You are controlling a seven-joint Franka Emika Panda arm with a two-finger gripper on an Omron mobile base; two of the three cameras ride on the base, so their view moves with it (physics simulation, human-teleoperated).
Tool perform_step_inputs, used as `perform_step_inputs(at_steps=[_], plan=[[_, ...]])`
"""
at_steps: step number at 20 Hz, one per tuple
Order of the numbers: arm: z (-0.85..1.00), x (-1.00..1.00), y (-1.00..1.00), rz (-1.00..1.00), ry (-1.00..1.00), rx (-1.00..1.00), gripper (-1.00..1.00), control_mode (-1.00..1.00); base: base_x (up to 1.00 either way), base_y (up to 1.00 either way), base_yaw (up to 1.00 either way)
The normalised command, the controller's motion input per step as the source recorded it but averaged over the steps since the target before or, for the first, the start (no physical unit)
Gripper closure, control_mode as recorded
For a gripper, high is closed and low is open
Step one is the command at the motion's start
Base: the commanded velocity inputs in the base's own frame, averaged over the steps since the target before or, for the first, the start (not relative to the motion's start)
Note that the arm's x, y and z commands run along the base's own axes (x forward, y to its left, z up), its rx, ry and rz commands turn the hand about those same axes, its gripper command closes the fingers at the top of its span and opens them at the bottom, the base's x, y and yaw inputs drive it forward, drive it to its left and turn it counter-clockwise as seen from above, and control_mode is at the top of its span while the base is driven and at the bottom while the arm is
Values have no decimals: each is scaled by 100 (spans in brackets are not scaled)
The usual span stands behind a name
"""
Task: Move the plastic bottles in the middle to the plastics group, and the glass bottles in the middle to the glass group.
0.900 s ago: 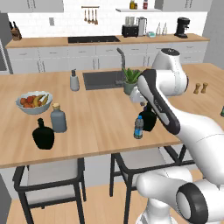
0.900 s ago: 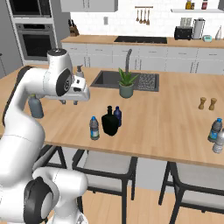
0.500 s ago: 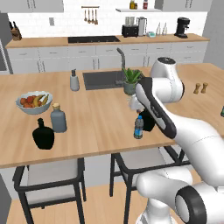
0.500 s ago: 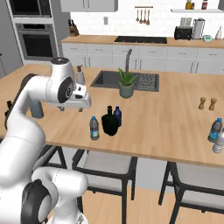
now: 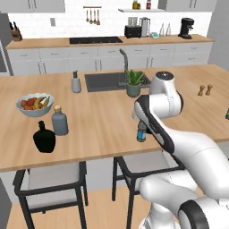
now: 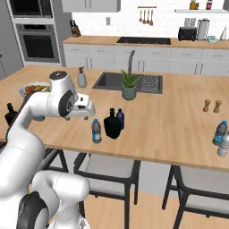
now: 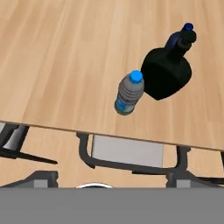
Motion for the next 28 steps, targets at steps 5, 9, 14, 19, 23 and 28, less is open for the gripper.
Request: perform_step_inputs(at_steps=[5,9,14,19,23,28], plan=[[-6,43,-19,-11,-7,-4,-100,-100,0,0,0],[-26,63,-37,-21,1,13,-100,-100,0,0,0],[-20,65,-3,-22,2,7,-100,-100,0,0,0],[-40,8,0,-3,7,2,-100,-100,0,0,0],[-49,9,0,-1,2,2,-100,-100,0,0,0],[-45,18,0,0,0,1,-100,-100,0,0,0]])
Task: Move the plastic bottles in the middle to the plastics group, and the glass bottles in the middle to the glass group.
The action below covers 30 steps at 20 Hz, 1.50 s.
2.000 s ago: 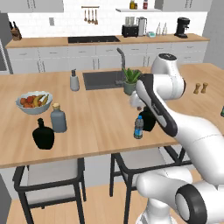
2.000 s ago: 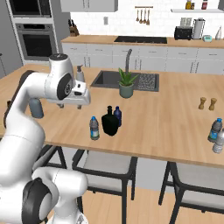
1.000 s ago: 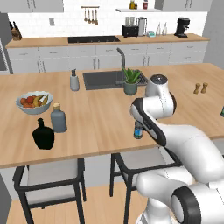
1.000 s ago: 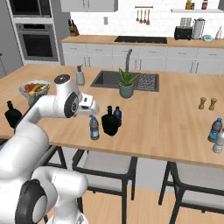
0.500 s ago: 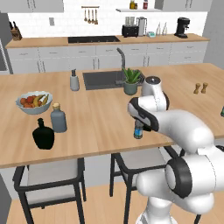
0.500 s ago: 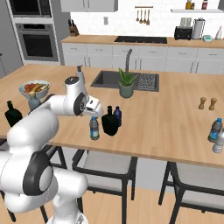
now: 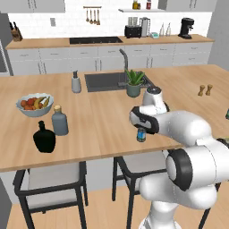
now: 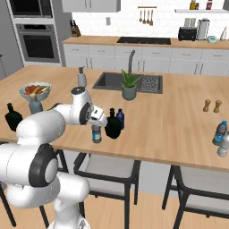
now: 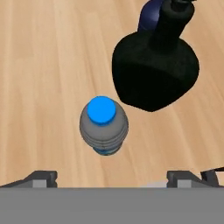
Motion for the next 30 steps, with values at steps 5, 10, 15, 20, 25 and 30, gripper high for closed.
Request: perform_step_inputs(at_steps=[5,10,15,20,25,30], plan=[[-28,30,0,0,0,0,-100,-100,0,0,0],[-3,19,0,0,7,0,-100,-100,0,0,0],[-1,20,0,0,0,0,-100,-100,0,0,0],[-4,22,0,0,0,0,-100,-100,0,0,0],[-7,0,0,0,0,0,-100,-100,0,0,0],[0,0,0,0,0,0,100,-100,0,0,0]])
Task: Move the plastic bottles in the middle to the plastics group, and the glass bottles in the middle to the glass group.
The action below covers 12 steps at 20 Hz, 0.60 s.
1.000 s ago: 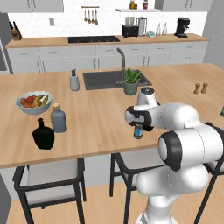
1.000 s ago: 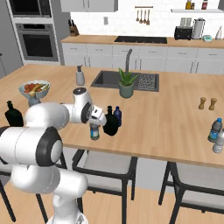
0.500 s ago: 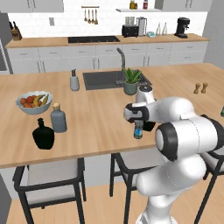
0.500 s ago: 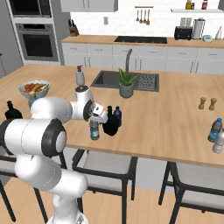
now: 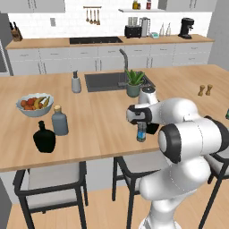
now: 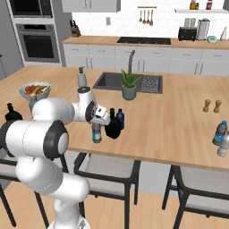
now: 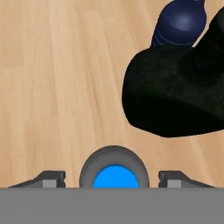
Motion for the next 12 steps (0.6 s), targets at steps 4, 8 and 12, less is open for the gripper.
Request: perform_step_inputs(at_steps=[4,8,12], plan=[[0,-7,0,0,0,0,100,-100,0,0,0],[5,-54,-5,0,-2,0,100,-100,0,0,0],[29,-98,-38,-4,-1,0,100,-100,0,0,0]])
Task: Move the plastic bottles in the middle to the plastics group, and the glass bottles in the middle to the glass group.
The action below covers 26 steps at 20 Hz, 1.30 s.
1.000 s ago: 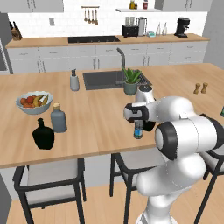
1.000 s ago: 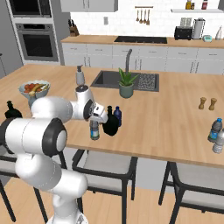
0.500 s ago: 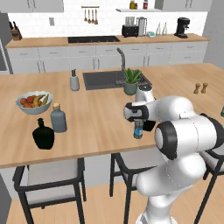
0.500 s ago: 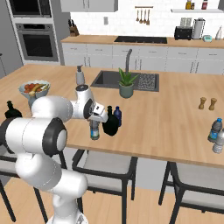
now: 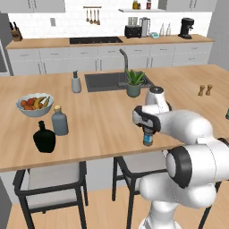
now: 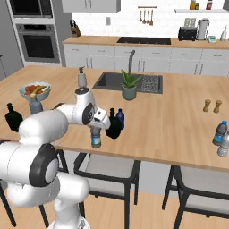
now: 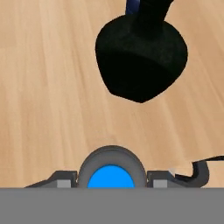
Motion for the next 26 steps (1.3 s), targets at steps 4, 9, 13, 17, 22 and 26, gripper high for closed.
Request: perform_step_inputs(at_steps=[4,9,13,17,22,26], plan=[[38,-76,-82,-13,0,0,100,-100,0,0,0],[36,-50,-98,-16,0,0,100,-100,0,0,0],[44,-13,-100,-16,0,0,100,-100,0,0,0],[50,0,-100,-15,0,0,100,-100,0,0,0],[44,0,-100,-18,0,0,100,-100,0,0,0],[23,3,-94,-17,0,0,100,-100,0,0,0]])
